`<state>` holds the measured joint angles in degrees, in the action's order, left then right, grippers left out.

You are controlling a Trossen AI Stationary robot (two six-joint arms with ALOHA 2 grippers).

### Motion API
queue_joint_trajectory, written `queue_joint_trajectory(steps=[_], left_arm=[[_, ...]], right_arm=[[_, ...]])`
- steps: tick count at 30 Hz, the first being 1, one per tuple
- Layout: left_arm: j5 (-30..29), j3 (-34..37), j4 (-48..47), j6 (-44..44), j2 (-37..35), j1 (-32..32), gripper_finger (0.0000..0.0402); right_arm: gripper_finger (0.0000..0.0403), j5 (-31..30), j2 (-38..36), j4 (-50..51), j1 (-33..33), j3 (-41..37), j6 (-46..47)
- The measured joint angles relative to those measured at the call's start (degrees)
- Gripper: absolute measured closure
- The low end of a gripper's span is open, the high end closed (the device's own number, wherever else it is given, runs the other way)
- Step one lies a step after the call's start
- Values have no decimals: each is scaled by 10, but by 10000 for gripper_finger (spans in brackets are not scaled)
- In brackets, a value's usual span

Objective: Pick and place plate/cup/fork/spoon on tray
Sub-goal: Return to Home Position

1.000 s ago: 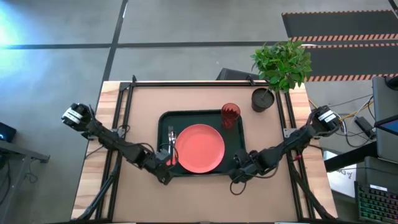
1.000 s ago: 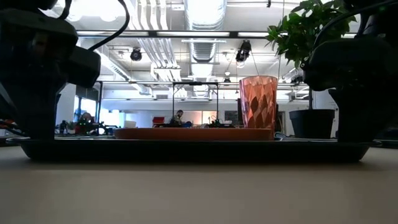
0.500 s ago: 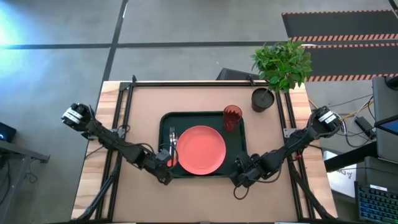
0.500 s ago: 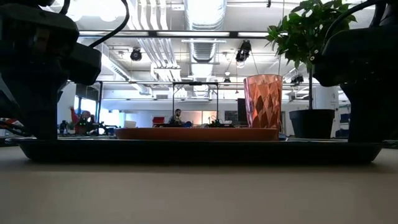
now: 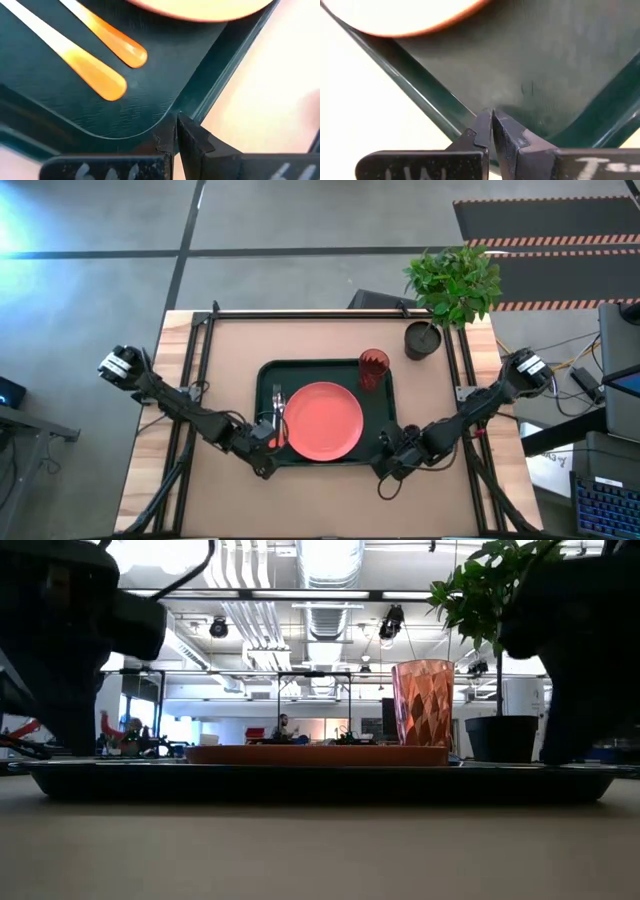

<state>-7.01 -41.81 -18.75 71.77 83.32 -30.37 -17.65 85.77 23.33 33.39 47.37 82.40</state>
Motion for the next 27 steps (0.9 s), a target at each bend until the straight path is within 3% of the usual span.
queue_joint_trajectory(steps=[7, 15, 23, 27], left_arm=[[-52, -72, -149, -51, -44, 0, 402], [-199, -149, -373, -68, -171, 0, 402], [-372, -150, -393, -175, -308, 0, 402], [-417, -149, -391, -243, -349, 0, 402]], right_arm=[[394, -99, -90, 0, 0, 0, -57], [394, -187, -219, 5, -28, 39, -232], [394, -309, -283, 27, -38, 140, -452], [394, -376, -284, 55, -38, 194, -499]])
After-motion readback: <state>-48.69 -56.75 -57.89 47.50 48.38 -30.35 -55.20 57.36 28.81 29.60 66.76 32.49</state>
